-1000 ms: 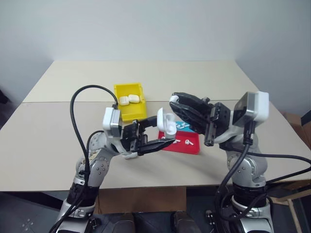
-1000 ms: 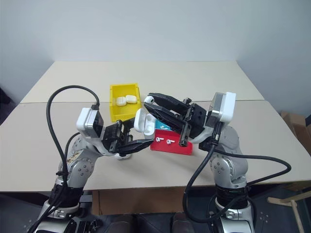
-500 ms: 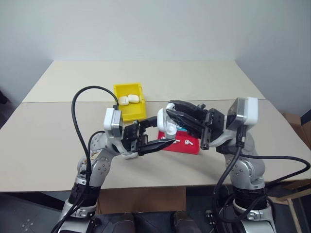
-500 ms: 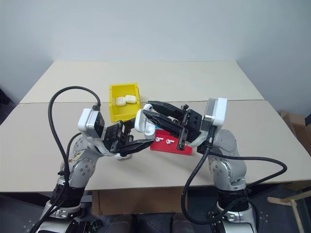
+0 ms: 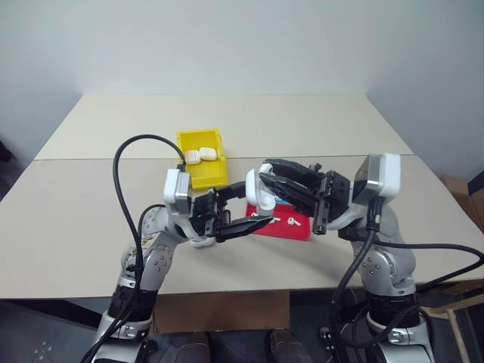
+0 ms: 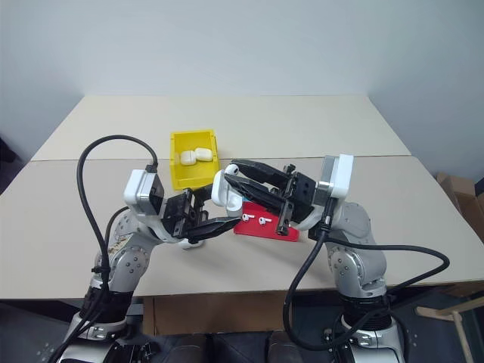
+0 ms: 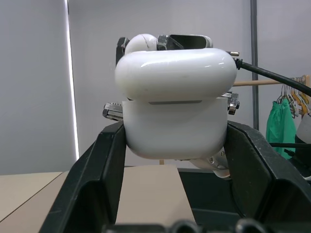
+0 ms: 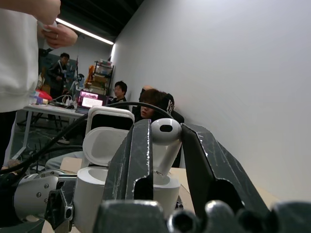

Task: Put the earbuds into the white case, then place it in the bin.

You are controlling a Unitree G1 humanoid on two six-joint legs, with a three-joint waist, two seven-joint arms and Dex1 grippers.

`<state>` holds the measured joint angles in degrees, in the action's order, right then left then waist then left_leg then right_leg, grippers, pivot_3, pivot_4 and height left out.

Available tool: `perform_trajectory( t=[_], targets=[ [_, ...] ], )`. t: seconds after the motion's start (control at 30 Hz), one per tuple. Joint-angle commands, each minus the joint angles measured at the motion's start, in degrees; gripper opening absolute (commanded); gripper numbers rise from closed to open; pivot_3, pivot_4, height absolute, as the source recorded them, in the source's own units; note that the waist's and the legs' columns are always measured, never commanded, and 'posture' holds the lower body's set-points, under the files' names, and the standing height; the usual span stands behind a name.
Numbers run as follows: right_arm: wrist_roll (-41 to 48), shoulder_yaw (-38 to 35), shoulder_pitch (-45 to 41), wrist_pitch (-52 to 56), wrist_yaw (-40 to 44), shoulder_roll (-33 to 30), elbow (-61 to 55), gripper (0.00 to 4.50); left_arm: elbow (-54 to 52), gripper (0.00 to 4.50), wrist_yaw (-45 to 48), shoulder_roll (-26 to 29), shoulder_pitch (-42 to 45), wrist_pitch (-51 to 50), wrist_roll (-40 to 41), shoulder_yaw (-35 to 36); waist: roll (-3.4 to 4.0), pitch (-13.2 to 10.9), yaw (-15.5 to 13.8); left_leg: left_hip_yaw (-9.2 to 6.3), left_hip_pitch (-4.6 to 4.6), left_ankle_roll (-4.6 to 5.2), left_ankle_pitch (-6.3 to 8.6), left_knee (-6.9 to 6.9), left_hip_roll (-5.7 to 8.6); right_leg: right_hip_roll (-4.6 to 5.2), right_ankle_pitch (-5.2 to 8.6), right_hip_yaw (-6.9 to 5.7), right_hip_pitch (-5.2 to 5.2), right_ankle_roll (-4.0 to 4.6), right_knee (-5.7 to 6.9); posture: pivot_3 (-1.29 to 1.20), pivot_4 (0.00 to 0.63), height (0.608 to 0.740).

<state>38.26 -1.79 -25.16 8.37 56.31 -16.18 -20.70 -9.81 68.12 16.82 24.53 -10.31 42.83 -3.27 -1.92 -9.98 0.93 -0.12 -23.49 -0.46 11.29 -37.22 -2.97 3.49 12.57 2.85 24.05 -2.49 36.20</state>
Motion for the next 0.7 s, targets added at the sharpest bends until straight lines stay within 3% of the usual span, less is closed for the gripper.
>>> perform_trajectory(
  t=[0.03,0.7],
  targets=[
    [0.1,0.0,0.4,-0.9,0.5,-1.0,-0.2,0.99,-0.5,2.78,-0.2,-0.8,0.6,1.3,0.2,1.2,0.0,0.0,0.0,0.0,0.0,0.0,0.0,0.0,0.0,0.0,0.0,0.0,0.0,0.0,0.0,0.0,0.15,0.74],
    [-1.8,1.6,0.9,-3.5,0.9,-1.9,1.1,0.99,-0.6,2.78,0.7,-1.7,0.3,2.0,-1.9,0.8,0.0,0.0,0.0,0.0,0.0,0.0,0.0,0.01,0.0,0.0,0.0,0.01,0.0,0.0,-0.02,0.0,0.15,0.74]
  ],
)
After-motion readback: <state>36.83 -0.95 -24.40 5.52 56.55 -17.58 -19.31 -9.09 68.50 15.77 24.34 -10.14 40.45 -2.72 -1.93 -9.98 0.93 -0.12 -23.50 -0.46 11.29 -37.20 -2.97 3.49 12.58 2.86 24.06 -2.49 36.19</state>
